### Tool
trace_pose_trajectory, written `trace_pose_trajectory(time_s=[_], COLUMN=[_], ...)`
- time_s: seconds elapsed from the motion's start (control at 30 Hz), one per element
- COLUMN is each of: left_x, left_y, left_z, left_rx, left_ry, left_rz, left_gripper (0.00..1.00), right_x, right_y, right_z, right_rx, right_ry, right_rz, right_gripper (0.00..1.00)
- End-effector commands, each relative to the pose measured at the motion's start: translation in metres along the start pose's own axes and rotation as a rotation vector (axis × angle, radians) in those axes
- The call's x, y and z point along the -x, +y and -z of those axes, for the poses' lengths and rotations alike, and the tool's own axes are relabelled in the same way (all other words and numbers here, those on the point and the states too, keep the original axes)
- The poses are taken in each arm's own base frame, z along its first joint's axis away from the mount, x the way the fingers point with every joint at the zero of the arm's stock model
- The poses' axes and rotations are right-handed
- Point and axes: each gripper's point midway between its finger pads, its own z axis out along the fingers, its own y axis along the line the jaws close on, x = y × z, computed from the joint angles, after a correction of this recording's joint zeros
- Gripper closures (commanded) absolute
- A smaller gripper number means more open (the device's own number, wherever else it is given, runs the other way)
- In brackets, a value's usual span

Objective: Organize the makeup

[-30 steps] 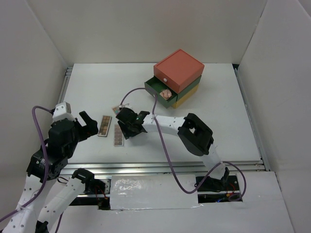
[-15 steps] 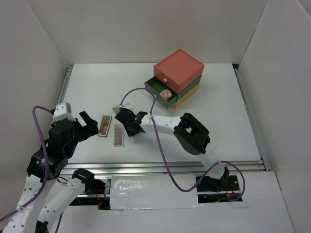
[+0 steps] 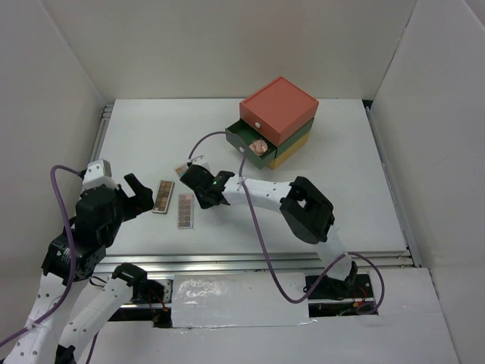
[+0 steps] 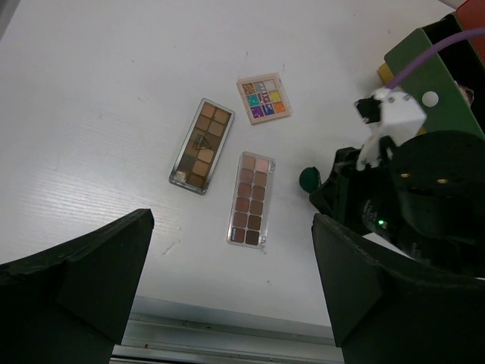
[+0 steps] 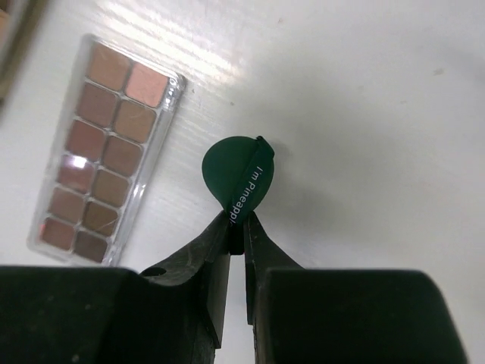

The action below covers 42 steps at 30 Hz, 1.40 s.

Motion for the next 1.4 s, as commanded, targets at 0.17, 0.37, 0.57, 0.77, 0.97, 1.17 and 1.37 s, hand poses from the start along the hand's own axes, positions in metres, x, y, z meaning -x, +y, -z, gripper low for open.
trace_pose_trajectory(time_s=[0.17, 0.37, 0.57, 0.77, 0.97, 1.17, 1.37], left_x=[0.01, 0.009, 0.009, 0.009, 0.01, 0.009, 0.009], left_y=[-0.003, -0.003, -0.003, -0.004, -0.004, -0.004, -0.004], left_z=[0.002, 0.001, 0.002, 0.001, 0.001, 0.0, 0.0], left_rx=[-0.021, -0.021, -0.025, -0.024, -0.025, -0.023, -0.018], left_ry=[-0.046, -0.043, -0.047, -0.042, -0.044, -0.041, -0.039], left_rz=[0.01, 0.007, 0.01, 0.006, 0.007, 0.006, 0.005], left_gripper=[0.01, 0.0, 0.01, 0.01, 0.01, 0.01, 0.01], right_x=[0.091, 0.141, 0.172, 0.178, 0.177, 0.176, 0.174], right_y=[-0.026, -0.114, -0.193, -0.224, -0.222, -0.213, -0.19], right_z=[0.098, 0.109, 0.094, 0.085, 0.09, 0.1, 0.115], right_rx=[-0.048, -0.182, -0.294, -0.338, -0.311, -0.279, -0.227], right_ry=[-0.262, -0.309, -0.281, -0.254, -0.273, -0.28, -0.307], right_rz=[-0.039, -0.144, -0.217, -0.239, -0.247, -0.246, -0.234], right_gripper=[0.83, 0.83, 0.82, 0.73, 0.53, 0.41, 0.39])
